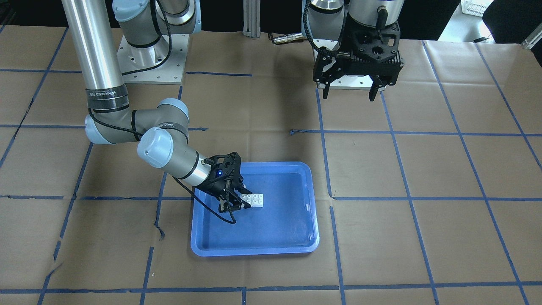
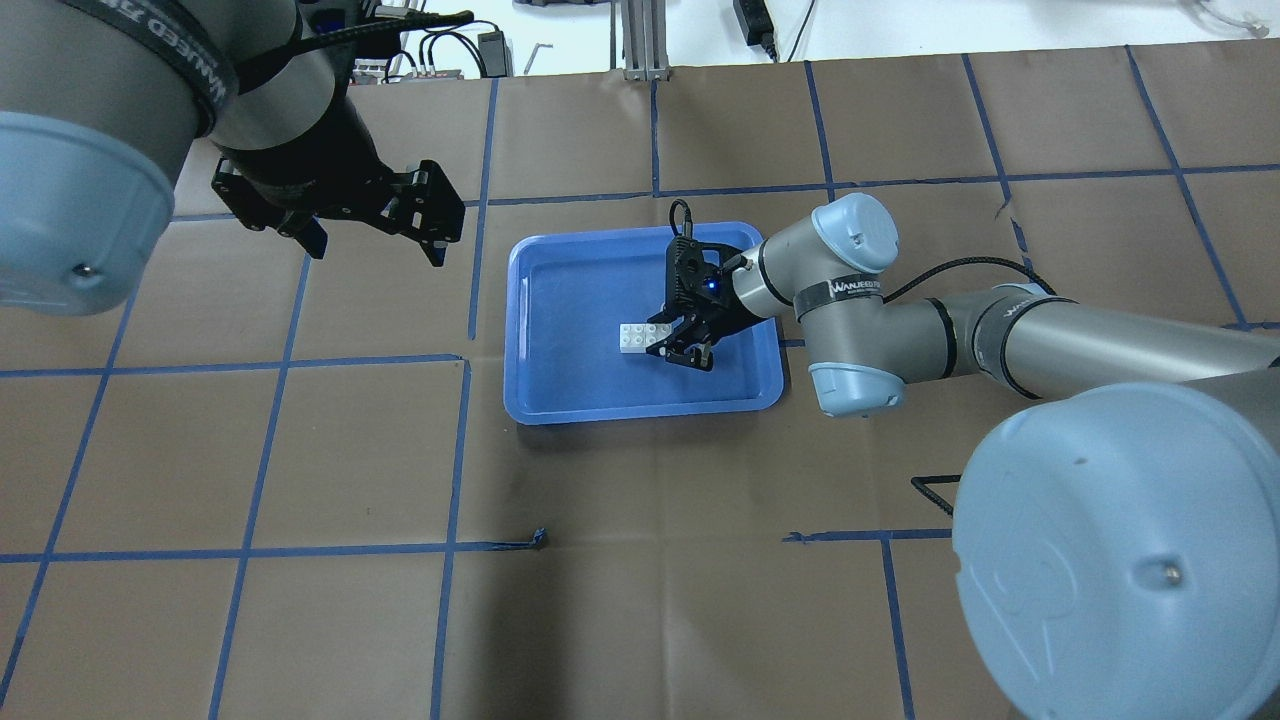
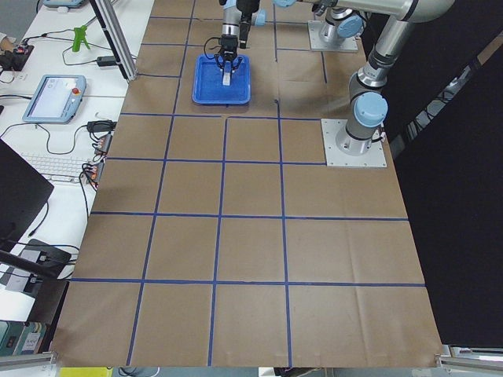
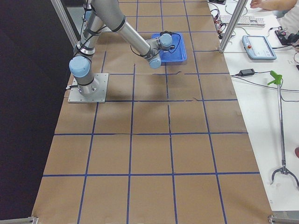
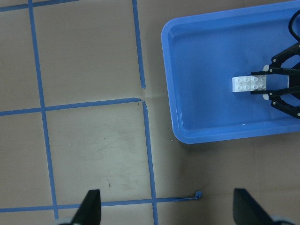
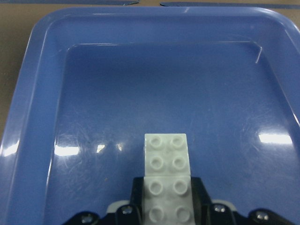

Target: Assemble white blocks and place on blue tray

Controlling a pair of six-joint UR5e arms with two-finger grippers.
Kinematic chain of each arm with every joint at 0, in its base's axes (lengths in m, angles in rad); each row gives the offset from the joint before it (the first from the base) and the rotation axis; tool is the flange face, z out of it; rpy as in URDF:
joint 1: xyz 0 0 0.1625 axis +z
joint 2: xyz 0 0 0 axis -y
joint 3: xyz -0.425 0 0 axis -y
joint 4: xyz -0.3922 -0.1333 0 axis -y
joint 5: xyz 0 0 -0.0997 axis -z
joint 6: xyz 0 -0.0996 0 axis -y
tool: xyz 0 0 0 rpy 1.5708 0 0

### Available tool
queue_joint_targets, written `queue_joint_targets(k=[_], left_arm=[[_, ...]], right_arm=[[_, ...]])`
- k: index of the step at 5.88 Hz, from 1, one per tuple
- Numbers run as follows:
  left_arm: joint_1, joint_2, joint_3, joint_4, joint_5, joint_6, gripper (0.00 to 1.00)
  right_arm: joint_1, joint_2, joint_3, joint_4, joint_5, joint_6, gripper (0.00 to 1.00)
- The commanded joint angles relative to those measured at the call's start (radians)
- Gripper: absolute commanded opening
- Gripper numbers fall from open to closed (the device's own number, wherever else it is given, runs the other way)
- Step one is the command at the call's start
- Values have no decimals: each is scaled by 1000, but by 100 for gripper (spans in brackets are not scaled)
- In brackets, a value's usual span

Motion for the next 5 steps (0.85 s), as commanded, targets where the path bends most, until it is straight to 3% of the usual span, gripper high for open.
queue_joint_targets(k=[1, 5], left_arm=[[-1, 0, -2, 0, 0, 0, 99], [-1, 14, -10, 0, 2, 2, 99]], right_arm=[[2, 0, 3, 0, 0, 2, 27], [2, 2, 6, -14, 4, 3, 27]])
